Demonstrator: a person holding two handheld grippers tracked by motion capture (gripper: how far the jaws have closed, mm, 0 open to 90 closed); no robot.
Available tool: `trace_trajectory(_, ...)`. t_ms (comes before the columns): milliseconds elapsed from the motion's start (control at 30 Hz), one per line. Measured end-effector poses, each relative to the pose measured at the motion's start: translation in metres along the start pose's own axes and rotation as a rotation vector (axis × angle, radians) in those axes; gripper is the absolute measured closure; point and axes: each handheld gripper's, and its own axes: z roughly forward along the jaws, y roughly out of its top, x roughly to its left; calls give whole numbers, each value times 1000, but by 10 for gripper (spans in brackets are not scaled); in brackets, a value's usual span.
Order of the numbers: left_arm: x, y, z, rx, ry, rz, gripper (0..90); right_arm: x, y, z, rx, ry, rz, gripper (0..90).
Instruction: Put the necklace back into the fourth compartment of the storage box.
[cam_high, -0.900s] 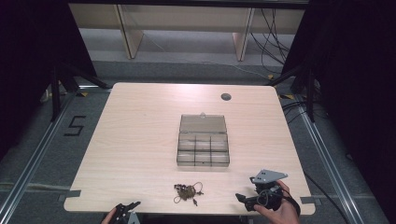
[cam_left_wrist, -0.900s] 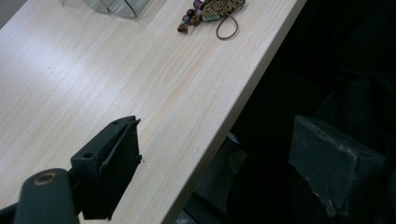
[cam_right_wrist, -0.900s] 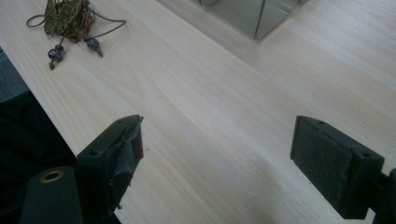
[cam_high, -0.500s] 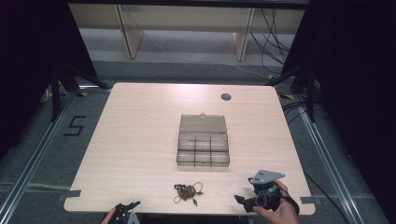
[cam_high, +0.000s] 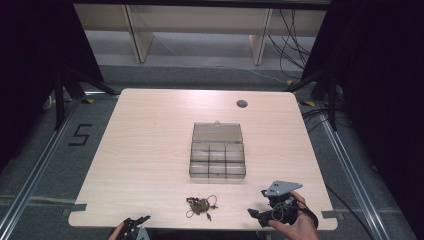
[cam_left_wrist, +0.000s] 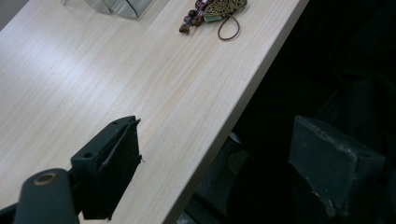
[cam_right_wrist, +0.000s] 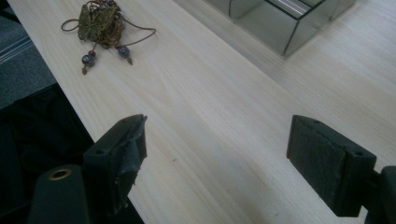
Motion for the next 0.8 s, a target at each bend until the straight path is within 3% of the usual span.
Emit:
trace_trajectory(200,1,0,-1,10,-31,4,157,4,6,1,-14,29,2,227)
trace_trajectory(267,0,0,1,-8,-5,-4,157,4,10,0,2,38,-18,228)
trace_trajectory(300,-1,0,3,-13,17,-5,157,7,11,2,-9,40,1,228)
trace_trajectory(333,-2,0,2,-21,-3,-24,157,6,14,1,8,41,-19,228)
trace_trajectory(400,0,0,0,6,-13,0,157,9,18,4,-1,54,-29,231)
trace_trajectory(467,-1,0,2,-15,-1,-15,157,12,22,5,15,59,-48,234)
trace_trajectory(500,-1,0,3,-11,16,-4,157,12,25,5,21,63,-68,235)
trace_trajectory(533,0,0,1,-3,-2,-5,157,16,28,8,17,72,-73,243)
trace_trajectory(633,-2,0,3,-10,17,-7,157,19,32,11,30,73,-82,247)
trace_trajectory(700,-2,-1,3,-14,14,-12,157,20,36,13,44,76,-112,248)
trace_trajectory(800,-1,-1,2,-4,7,-8,157,25,43,20,43,89,-117,255)
